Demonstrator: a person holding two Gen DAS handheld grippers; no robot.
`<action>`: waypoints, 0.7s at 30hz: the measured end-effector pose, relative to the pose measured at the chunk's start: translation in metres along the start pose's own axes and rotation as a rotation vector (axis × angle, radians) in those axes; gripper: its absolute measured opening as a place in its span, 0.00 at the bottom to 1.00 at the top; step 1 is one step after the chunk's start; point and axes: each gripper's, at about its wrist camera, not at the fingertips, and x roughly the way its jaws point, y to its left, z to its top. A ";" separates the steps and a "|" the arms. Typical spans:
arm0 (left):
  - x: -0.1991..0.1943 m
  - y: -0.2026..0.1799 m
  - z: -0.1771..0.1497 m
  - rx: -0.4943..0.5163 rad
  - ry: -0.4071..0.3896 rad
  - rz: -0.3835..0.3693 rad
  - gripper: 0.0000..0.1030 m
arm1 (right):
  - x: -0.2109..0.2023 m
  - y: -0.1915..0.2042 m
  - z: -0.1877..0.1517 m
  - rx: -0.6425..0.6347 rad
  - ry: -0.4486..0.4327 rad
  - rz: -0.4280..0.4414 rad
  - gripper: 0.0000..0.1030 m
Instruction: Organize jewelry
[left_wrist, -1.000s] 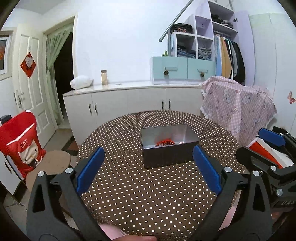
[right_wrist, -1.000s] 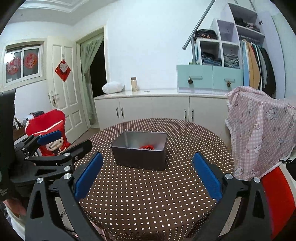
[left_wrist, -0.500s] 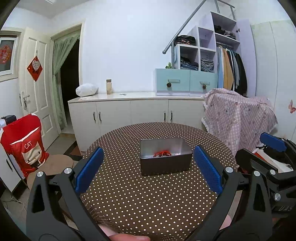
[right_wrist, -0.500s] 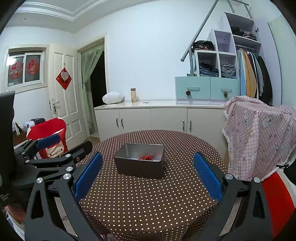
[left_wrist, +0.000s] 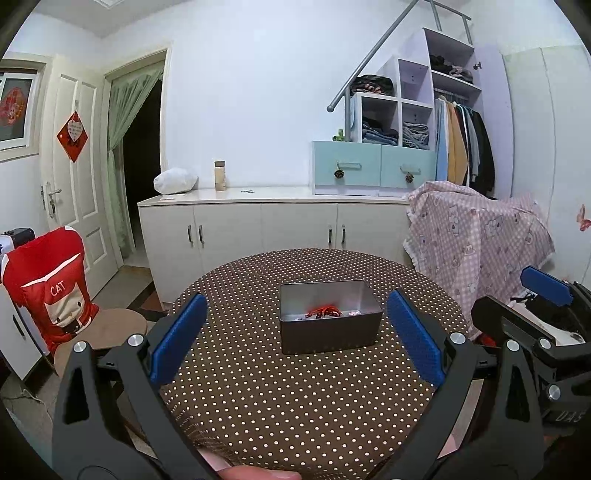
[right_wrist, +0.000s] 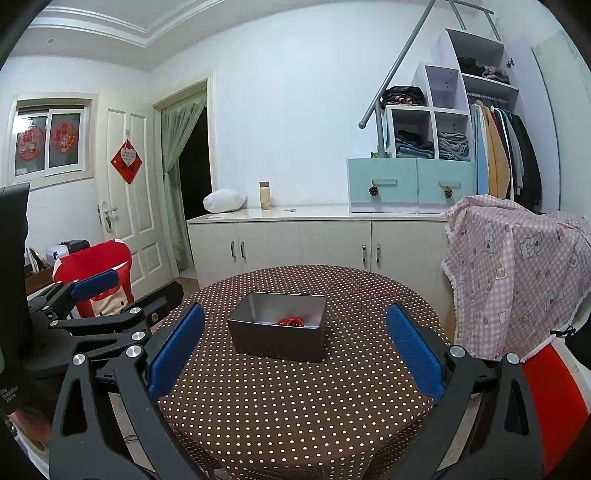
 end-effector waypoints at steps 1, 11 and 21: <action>0.000 0.000 0.000 0.001 0.001 -0.001 0.93 | 0.000 0.000 0.000 0.000 0.001 -0.001 0.92; -0.001 -0.005 0.002 -0.001 -0.003 -0.009 0.93 | -0.001 -0.004 0.001 0.023 0.001 -0.004 0.92; -0.001 -0.007 0.003 -0.006 -0.002 -0.003 0.93 | 0.001 -0.008 0.002 0.031 0.005 0.004 0.92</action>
